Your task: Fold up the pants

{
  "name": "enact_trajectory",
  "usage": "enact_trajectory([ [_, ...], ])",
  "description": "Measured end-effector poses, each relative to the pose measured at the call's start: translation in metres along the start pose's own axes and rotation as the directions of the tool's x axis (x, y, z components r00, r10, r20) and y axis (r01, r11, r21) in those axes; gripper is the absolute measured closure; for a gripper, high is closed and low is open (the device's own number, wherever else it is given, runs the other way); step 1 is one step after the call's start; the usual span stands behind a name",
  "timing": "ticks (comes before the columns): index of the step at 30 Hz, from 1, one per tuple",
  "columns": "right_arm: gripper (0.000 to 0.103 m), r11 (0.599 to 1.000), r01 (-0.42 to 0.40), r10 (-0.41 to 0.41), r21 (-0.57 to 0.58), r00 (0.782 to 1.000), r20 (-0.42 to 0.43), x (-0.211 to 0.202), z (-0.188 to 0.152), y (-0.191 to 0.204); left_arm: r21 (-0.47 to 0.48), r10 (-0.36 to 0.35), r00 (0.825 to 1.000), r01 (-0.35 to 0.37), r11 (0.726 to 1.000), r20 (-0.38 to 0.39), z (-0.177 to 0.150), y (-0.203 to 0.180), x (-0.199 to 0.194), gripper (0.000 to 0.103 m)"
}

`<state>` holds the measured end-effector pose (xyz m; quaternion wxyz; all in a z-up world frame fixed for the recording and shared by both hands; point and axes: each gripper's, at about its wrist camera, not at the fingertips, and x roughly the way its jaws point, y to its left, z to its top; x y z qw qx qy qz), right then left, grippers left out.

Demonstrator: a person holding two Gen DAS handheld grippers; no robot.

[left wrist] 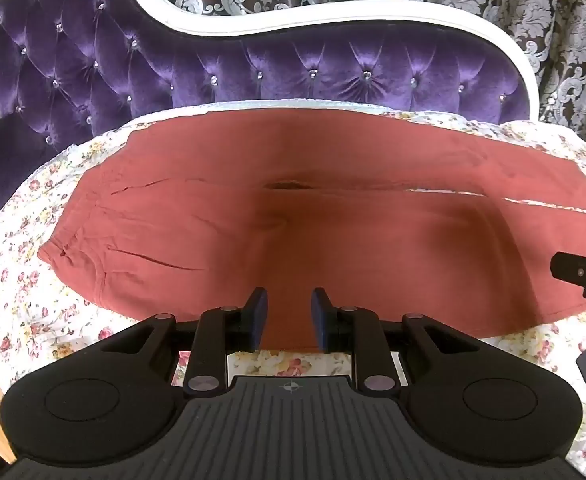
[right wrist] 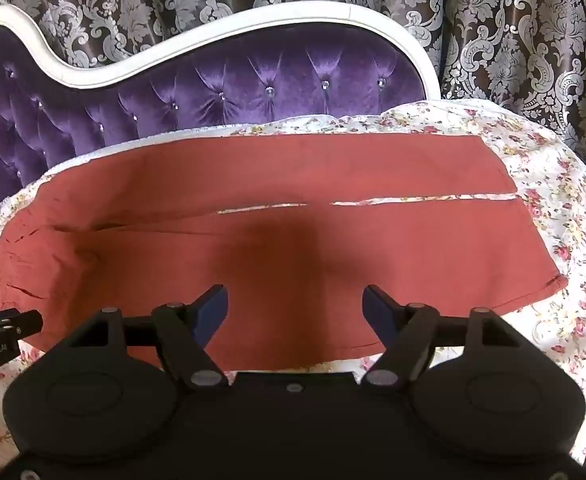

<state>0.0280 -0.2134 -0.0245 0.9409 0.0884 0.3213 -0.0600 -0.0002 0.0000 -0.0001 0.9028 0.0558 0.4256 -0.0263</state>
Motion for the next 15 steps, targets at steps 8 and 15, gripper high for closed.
enact_trajectory([
  [8, 0.026, 1.0, 0.014, -0.014, -0.017, 1.0, -0.015, 0.0026, 0.0005, 0.003, 0.003, 0.002, 1.0, -0.002, 1.0, 0.0, -0.0013, 0.0019, 0.0018, 0.08],
  [15, 0.026, 1.0, 0.018, -0.019, -0.025, 1.0, -0.02, 0.0038, 0.0011, 0.0056, 0.002, 0.001, 1.0, 0.0, 1.0, -0.001, -0.0006, 0.0019, 0.0017, 0.08],
])
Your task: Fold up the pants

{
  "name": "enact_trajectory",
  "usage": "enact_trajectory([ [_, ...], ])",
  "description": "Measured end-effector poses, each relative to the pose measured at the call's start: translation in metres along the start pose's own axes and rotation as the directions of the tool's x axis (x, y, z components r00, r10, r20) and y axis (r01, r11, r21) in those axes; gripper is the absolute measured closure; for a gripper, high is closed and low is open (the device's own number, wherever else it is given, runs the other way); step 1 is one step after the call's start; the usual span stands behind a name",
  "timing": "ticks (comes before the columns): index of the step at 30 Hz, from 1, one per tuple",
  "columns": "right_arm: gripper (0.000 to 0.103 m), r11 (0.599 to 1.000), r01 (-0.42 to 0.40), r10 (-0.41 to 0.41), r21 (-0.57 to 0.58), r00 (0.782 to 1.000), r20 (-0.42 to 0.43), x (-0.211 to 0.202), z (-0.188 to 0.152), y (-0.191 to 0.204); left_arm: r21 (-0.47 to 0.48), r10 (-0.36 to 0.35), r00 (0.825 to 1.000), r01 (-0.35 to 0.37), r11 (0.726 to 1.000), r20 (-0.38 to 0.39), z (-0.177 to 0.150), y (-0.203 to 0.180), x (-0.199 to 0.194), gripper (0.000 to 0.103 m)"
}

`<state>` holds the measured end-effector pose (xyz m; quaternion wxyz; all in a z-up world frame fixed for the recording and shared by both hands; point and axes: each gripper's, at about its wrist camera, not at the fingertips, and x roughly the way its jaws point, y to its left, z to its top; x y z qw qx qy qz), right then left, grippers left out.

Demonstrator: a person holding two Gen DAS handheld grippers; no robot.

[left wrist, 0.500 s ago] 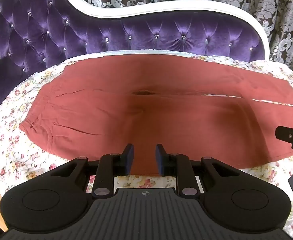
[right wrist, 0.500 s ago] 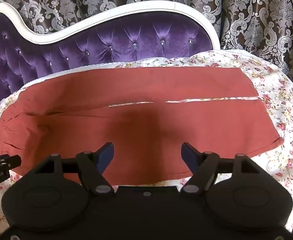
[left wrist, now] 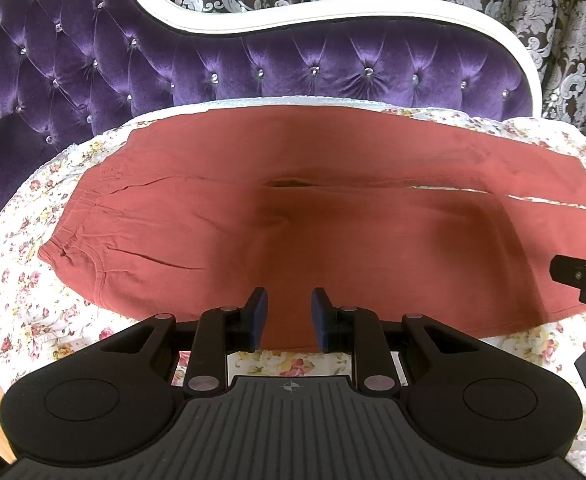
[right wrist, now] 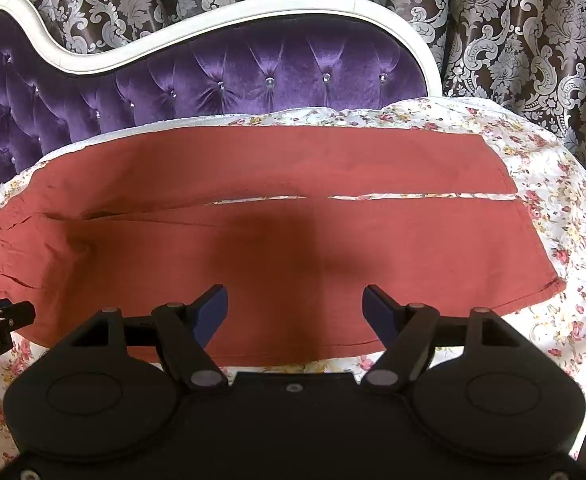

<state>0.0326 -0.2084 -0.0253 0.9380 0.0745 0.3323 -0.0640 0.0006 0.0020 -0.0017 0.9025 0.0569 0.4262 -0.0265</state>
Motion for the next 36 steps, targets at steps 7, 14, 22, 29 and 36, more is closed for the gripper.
enact_trajectory([
  [7, 0.026, 1.0, 0.0, 0.0, 0.001, 1.0, -0.002, 0.0, 0.0, 0.001, -0.001, 0.001, 1.0, -0.001, 1.0, -0.001, 0.0, -0.001, 0.0, 0.08],
  [14, 0.026, 1.0, 0.0, 0.0, -0.003, 1.0, -0.007, 0.003, 0.001, 0.003, 0.001, 0.002, 1.0, -0.002, 1.0, -0.007, -0.001, 0.001, 0.002, 0.08],
  [22, 0.026, 1.0, 0.001, -0.001, -0.011, 1.0, -0.002, 0.005, -0.001, 0.002, 0.005, 0.006, 1.0, -0.006, 1.0, -0.007, -0.002, 0.001, 0.009, 0.08],
  [29, 0.026, 0.991, -0.021, 0.038, -0.133, 0.991, 0.128, 0.003, 0.007, 0.003, 0.016, 0.025, 1.0, -0.025, 1.0, 0.009, 0.008, 0.004, 0.018, 0.08],
  [36, 0.032, 0.952, -0.051, 0.101, -0.301, 0.983, 0.155, 0.028, 0.045, 0.005, 0.036, 0.032, 0.999, -0.033, 0.999, 0.032, 0.028, 0.006, 0.034, 0.08],
])
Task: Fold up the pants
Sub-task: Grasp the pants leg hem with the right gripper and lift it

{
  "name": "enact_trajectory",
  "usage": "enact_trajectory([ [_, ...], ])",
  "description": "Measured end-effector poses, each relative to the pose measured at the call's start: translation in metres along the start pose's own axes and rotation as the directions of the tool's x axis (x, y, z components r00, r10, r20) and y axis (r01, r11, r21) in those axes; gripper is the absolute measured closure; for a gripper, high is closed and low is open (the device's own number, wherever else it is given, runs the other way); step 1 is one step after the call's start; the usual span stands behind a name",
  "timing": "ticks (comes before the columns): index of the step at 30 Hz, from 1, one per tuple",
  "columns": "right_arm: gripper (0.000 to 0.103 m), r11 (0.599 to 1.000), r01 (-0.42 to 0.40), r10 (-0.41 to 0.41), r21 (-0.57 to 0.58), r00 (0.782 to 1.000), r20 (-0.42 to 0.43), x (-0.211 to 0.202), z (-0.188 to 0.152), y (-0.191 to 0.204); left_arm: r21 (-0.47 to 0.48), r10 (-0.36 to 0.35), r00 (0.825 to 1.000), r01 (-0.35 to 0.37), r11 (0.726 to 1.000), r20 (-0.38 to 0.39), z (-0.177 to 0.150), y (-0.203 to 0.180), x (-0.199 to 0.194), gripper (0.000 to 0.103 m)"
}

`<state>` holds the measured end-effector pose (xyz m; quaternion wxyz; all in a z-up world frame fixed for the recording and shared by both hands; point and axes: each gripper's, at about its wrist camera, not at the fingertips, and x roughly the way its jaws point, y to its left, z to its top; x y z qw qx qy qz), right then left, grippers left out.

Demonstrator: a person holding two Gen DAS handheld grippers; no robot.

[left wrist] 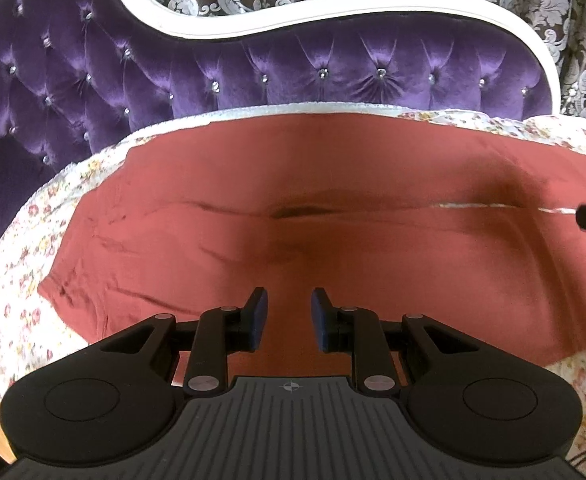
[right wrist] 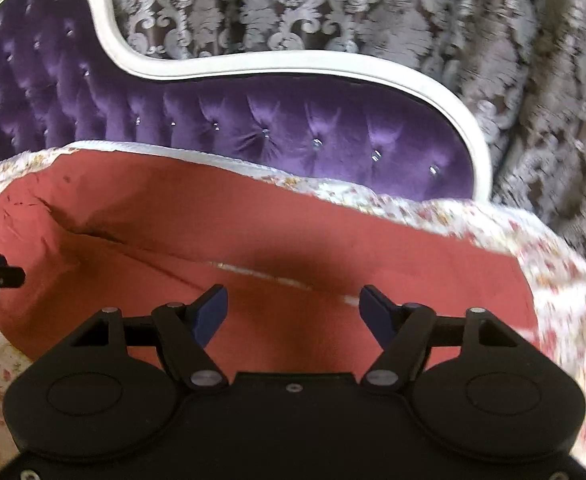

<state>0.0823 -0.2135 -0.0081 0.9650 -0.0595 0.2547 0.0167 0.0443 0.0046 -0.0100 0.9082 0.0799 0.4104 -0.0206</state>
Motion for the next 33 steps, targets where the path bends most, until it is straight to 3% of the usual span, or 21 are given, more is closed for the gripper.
enact_trajectory([
  [7, 0.032, 0.991, -0.097, 0.099, -0.089, 0.995, 0.023, 0.061, 0.043, -0.032, 0.035, 0.033, 0.999, -0.034, 0.999, 0.006, 0.02, 0.002, 0.026, 0.08],
  [17, 0.032, 0.964, -0.217, 0.203, -0.152, 0.974, -0.104, 0.18, 0.08, -0.062, 0.038, 0.035, 0.99, -0.03, 0.999, -0.135, 0.02, 0.006, 0.084, 0.08],
  [20, 0.032, 0.95, -0.267, 0.246, -0.162, 0.96, -0.136, 0.21, 0.085, -0.065, 0.038, 0.03, 0.986, -0.024, 0.999, -0.165, 0.015, 0.01, 0.094, 0.079],
  [24, 0.032, 0.931, -0.316, 0.286, -0.185, 0.943, -0.171, 0.24, 0.092, -0.066, 0.044, 0.016, 0.99, -0.01, 0.999, -0.14, 0.015, 0.011, 0.093, 0.08],
  [27, 0.033, 0.907, -0.383, 0.338, -0.177, 0.911, -0.238, 0.261, 0.095, -0.068, 0.053, 0.014, 0.989, -0.006, 0.999, -0.149, 0.013, 0.011, 0.093, 0.079],
  [30, 0.044, 0.881, -0.435, 0.369, -0.184, 0.877, -0.307, 0.275, 0.091, -0.066, 0.053, 0.007, 0.987, 0.001, 0.999, -0.158, 0.014, 0.011, 0.094, 0.079],
  [31, 0.049, 0.88, -0.435, 0.373, -0.192, 0.881, -0.29, 0.273, 0.09, -0.064, 0.05, 0.005, 0.987, 0.003, 0.999, -0.16, 0.015, 0.011, 0.093, 0.079],
  [32, 0.071, 0.874, -0.448, 0.387, -0.189, 0.876, -0.289, 0.271, 0.09, -0.063, 0.043, 0.001, 0.987, 0.006, 0.999, -0.162, 0.017, 0.01, 0.095, 0.08],
  [33, 0.086, 0.873, -0.454, 0.395, -0.179, 0.873, -0.288, 0.27, 0.091, -0.062, 0.04, -0.002, 0.987, 0.008, 0.999, -0.162, 0.018, 0.011, 0.095, 0.08],
])
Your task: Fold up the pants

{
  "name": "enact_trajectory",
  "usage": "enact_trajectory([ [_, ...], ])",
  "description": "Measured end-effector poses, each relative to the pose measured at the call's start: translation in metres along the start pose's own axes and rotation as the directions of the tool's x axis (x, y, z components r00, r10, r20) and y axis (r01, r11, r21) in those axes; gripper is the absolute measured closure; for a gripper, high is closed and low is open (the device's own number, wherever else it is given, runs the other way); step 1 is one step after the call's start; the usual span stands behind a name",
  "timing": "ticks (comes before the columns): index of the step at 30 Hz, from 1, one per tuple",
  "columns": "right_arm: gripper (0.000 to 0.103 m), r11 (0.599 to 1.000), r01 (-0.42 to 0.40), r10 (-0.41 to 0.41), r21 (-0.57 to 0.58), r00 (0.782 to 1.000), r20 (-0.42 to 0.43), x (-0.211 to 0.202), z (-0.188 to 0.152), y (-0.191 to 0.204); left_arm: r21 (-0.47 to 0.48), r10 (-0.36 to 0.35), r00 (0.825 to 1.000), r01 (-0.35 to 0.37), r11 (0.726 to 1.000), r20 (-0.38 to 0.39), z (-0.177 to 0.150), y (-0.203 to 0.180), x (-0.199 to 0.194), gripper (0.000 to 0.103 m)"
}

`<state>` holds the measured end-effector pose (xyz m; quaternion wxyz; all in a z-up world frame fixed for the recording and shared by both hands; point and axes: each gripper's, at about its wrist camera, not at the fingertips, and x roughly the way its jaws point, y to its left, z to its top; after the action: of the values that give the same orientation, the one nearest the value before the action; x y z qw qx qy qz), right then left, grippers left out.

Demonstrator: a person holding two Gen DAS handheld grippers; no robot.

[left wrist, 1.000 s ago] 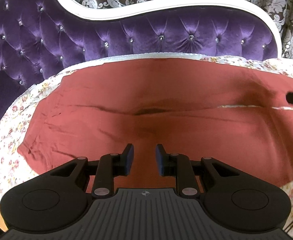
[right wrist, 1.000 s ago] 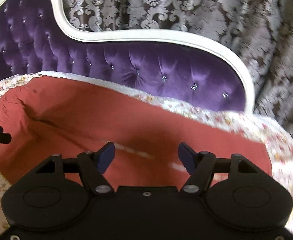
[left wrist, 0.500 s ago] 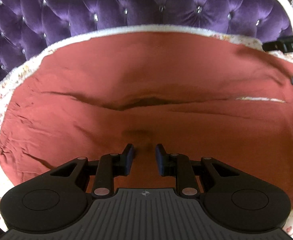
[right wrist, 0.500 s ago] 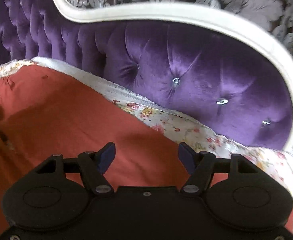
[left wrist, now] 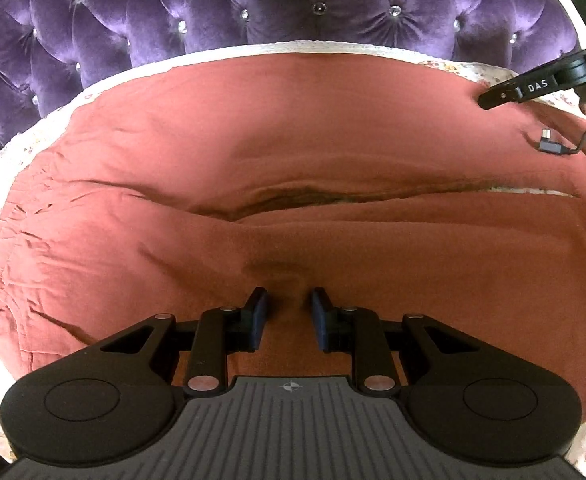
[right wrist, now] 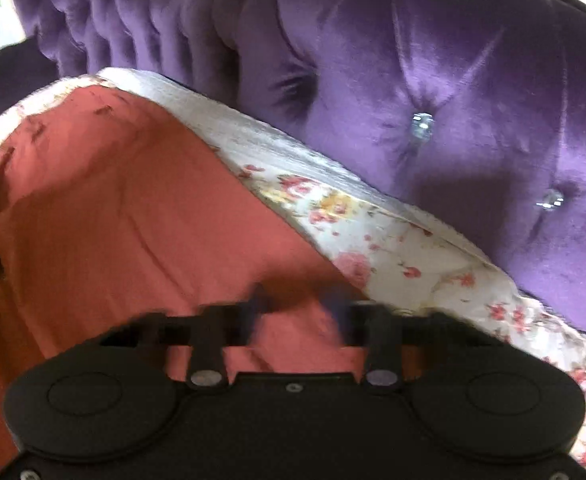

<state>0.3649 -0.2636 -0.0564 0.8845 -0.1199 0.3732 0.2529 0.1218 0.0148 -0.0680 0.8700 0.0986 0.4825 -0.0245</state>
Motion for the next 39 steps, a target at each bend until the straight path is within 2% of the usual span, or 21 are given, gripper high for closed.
enact_trajectory([
  [1, 0.097, 1.0, 0.009, -0.009, 0.008, 1.0, 0.001, -0.002, 0.001, 0.002, -0.001, -0.003, 1.0, 0.003, 1.0, -0.003, 0.002, 0.0, 0.0, 0.08],
  [5, 0.097, 0.992, 0.11, -0.106, -0.067, 0.992, 0.07, -0.025, 0.004, 0.029, -0.006, -0.018, 1.0, 0.018, 1.0, 0.002, 0.009, 0.005, -0.004, 0.08],
  [9, 0.098, 0.985, 0.13, -0.113, -0.115, 0.983, 0.144, -0.061, -0.002, 0.054, -0.009, -0.039, 0.999, 0.039, 0.999, 0.019, 0.026, 0.011, -0.011, 0.08],
  [12, 0.098, 0.973, 0.178, -0.158, -0.146, 0.977, 0.143, -0.067, 0.002, 0.058, -0.012, -0.048, 0.998, 0.049, 0.999, 0.035, 0.041, 0.012, -0.015, 0.08],
  [15, 0.098, 0.986, 0.127, -0.11, -0.108, 0.983, 0.149, -0.069, 0.006, 0.052, -0.017, -0.044, 0.996, 0.046, 0.999, 0.074, 0.053, 0.012, -0.023, 0.08],
  [18, 0.098, 0.979, 0.146, -0.121, -0.143, 0.978, 0.173, -0.071, 0.006, 0.058, -0.014, -0.02, 0.994, 0.022, 1.0, 0.107, 0.065, 0.012, -0.028, 0.08],
  [19, 0.095, 0.977, 0.156, -0.129, -0.147, 0.975, 0.179, -0.068, 0.006, 0.058, -0.011, -0.018, 0.994, 0.02, 1.0, 0.111, 0.069, 0.013, -0.027, 0.08],
  [21, 0.079, 0.98, 0.154, -0.133, -0.129, 0.978, 0.158, -0.06, 0.01, 0.053, -0.008, -0.018, 0.993, 0.019, 1.0, 0.114, 0.072, 0.012, -0.026, 0.08],
  [22, 0.055, 0.982, 0.146, -0.129, -0.122, 0.982, 0.139, -0.052, 0.014, 0.047, -0.007, -0.02, 0.993, 0.021, 1.0, 0.114, 0.073, 0.012, -0.026, 0.08],
  [23, 0.037, 0.983, 0.141, -0.125, -0.122, 0.984, 0.126, -0.043, 0.018, 0.042, -0.008, -0.023, 0.993, 0.024, 1.0, 0.112, 0.073, 0.011, -0.025, 0.08],
  [24, 0.033, 0.982, 0.138, -0.123, -0.125, 0.985, 0.122, -0.035, 0.02, 0.038, -0.007, -0.025, 0.994, 0.026, 1.0, 0.11, 0.073, 0.01, -0.024, 0.08],
  [26, 0.036, 0.984, 0.123, -0.11, -0.126, 0.989, 0.104, -0.017, 0.026, 0.031, -0.003, -0.034, 0.994, 0.035, 0.999, 0.101, 0.069, 0.013, -0.021, 0.08],
  [30, 0.036, 0.996, 0.021, -0.016, -0.087, 0.999, 0.05, 0.012, 0.034, 0.014, -0.008, -0.036, 0.997, 0.037, 0.999, 0.074, 0.064, 0.018, -0.013, 0.08],
  [33, 0.044, 0.995, -0.049, 0.048, -0.091, 0.999, -0.009, 0.029, 0.034, 0.01, -0.023, -0.037, 0.997, 0.039, 0.999, 0.063, 0.062, 0.024, -0.008, 0.08],
  [34, 0.053, 0.994, -0.056, 0.058, -0.091, 0.998, 0.009, 0.027, 0.032, 0.011, -0.027, -0.036, 0.997, 0.037, 0.999, 0.062, 0.062, 0.026, -0.006, 0.08],
  [35, 0.097, 0.993, -0.082, 0.083, -0.085, 0.997, 0.01, 0.026, 0.032, 0.011, -0.031, -0.033, 0.998, 0.035, 0.999, 0.06, 0.062, 0.027, -0.004, 0.08],
  [36, 0.093, 0.993, -0.098, 0.098, -0.069, 0.995, 0.005, 0.023, 0.033, 0.013, -0.035, -0.032, 0.998, 0.034, 0.999, 0.056, 0.064, 0.028, -0.003, 0.08],
  [39, 0.094, 0.988, 0.022, -0.008, -0.153, 0.996, 0.088, -0.002, 0.026, 0.04, -0.056, -0.051, 0.997, 0.054, 0.997, 0.06, 0.069, 0.031, -0.004, 0.08],
])
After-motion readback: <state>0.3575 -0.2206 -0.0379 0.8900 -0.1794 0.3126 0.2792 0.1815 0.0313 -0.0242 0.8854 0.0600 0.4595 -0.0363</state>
